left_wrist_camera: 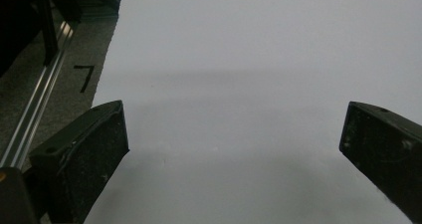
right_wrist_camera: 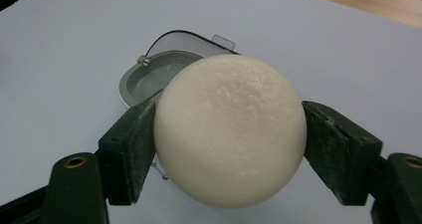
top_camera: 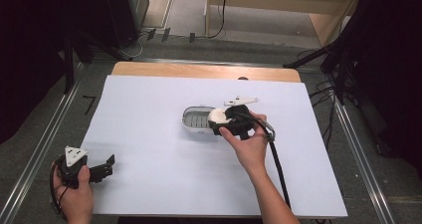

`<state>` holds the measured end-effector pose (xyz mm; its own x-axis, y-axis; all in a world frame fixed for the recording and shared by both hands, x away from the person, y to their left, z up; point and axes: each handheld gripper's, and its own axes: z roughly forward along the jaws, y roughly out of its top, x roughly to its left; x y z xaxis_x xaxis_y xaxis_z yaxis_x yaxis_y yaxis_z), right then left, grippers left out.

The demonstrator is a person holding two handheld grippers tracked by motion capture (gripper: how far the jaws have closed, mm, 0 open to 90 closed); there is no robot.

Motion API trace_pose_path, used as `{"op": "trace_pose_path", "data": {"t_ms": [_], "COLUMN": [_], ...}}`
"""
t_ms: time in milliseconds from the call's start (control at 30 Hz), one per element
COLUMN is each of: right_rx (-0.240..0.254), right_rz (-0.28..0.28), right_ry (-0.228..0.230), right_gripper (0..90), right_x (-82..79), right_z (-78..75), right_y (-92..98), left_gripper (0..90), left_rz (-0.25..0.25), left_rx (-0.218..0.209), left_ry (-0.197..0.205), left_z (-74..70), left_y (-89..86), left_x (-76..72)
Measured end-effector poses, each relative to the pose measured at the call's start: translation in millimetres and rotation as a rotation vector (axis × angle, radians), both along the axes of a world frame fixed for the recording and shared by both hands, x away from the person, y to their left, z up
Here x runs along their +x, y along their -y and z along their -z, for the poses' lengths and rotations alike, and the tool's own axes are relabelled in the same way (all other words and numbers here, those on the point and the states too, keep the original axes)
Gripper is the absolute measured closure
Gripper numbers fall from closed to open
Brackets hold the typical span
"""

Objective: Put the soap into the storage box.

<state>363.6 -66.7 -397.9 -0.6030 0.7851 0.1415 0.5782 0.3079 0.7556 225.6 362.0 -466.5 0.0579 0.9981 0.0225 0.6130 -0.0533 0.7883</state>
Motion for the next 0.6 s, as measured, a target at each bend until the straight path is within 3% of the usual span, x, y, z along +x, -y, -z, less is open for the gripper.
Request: {"op": "trace_pose_path", "data": {"t_ms": [600], "right_rx": [0.001], "right_rz": [-0.013], "right_ry": [-0.029], "right_gripper": [26.0], "right_x": [17.7], "right_z": [7.0], "right_y": [-26.2], "left_gripper": [0.0], "left_rz": [0.000], "left_rx": [-0.002], "left_ry": [-0.001], "left_z": [-0.1], "left_y": [0.0], "left_x": [0.1]}}
